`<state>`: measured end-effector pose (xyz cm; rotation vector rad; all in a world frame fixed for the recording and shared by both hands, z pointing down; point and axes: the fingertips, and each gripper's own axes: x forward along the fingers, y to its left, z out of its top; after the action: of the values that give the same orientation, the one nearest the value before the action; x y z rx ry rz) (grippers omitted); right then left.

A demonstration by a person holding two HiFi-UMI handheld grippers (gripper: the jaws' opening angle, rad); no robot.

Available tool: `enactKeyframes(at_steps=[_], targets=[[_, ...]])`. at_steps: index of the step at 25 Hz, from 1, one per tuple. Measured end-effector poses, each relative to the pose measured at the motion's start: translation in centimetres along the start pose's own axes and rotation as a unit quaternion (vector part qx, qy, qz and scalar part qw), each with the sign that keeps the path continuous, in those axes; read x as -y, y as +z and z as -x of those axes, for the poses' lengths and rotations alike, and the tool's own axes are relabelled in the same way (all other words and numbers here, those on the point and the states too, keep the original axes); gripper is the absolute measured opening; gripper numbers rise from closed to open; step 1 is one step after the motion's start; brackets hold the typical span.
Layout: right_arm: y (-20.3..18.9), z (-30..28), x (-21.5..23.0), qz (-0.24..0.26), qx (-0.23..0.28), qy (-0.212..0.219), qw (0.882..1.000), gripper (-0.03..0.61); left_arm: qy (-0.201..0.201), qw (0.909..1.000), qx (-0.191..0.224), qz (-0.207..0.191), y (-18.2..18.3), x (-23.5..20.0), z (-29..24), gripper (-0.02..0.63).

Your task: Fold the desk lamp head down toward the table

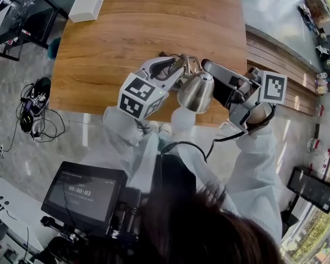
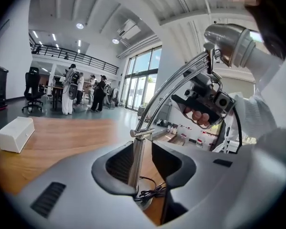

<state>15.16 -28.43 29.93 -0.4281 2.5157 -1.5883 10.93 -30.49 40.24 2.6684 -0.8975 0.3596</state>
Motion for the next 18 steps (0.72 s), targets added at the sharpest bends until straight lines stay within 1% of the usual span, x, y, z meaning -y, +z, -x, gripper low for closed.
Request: enactKeyframes(at_steps=[1,3,7,9,11,14,18], targets=[[0.1,-0.3,0.3,-0.029,-0.005,0.017,0.999,0.155,-0.002,1.0,-0.004,-0.005,-0.2,-0.3,-0.6,0.109],[0.2,-0.9,0.7,-0.065,-0.02,0.033,0.997,0.155,-0.002,0.9999,-0.01,-0.011,-0.4,-0.7,-1.7,0.109],[0.1,-1.3,0.8,-0.103,-0.05,0.031,0.993,0.155,-0.008,0.9997,-0.017,-0.018,0.0,-0.8,-2.6,0.109],[-0.1,-1.5,0.9,-0.129,-0.07,0.042,0.988,0.156,-0.011,0.999,-0.028,-0.034,0.0,-0.7,-2.9,0.109],[-0.2,-2.0,0.7,-0.146,-0.089,0.049,0.984,0.158,-0.007,0.9978,-0.038,-0.054,-0.2,-0.8,-3.2,0.109],[-0.7,-2.6,0.3,-0.155,-0.105,0.051,0.981,0.158,0.009,0.9964,-0.044,-0.072,-0.2,-0.9,-3.5,0.109],[-1.1,-3.1,0.0,-0.19,-0.111,0.082,0.972,0.158,0.006,0.9956,-0.056,-0.074,-0.4,-0.9,-3.8,0.107]])
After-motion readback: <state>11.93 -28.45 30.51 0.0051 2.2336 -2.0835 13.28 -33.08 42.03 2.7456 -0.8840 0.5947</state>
